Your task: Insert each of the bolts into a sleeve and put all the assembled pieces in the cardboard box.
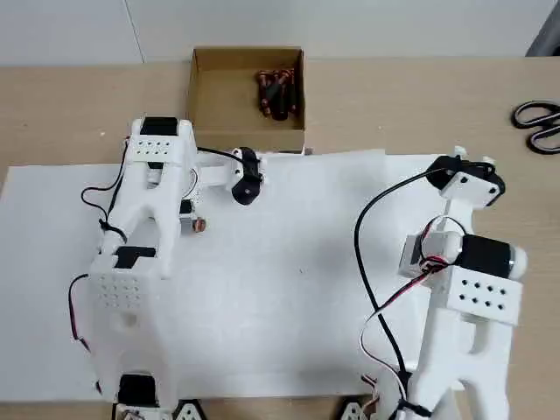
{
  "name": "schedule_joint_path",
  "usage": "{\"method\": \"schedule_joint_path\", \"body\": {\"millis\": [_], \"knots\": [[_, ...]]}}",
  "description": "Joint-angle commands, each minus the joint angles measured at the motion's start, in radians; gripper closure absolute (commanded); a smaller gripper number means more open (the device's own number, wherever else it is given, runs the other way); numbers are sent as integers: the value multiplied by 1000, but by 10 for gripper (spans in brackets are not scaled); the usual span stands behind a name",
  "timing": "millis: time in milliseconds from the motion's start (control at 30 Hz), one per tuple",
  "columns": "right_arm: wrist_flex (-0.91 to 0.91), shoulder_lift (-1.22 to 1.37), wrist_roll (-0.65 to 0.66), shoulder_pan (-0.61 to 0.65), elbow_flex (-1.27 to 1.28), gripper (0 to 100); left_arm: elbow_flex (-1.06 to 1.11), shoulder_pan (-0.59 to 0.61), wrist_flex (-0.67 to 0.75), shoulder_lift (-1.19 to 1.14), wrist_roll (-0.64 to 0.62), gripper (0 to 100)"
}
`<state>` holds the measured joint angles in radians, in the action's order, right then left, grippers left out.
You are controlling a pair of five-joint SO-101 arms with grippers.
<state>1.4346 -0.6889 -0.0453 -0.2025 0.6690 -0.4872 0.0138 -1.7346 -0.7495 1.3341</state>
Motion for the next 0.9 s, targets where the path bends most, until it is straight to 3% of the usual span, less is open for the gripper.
{"method": "schedule_joint_path", "body": {"millis": [0,167,300,500,767,867], "knots": [[-19,-18,11,-8,-9,995,-2,-3,-17,-15,183,908],[-19,-18,11,-8,-9,995,-2,-6,-17,-15,160,918],[-19,-18,11,-8,-9,995,-1,-25,-17,-15,138,997],[-19,-18,11,-8,-9,995,-5,-28,-17,0,91,994],[-19,-27,11,-8,-14,995,4,-34,-18,304,-35,994],[-8,-28,11,-1,-25,995,4,-51,-18,419,-152,994]]}}
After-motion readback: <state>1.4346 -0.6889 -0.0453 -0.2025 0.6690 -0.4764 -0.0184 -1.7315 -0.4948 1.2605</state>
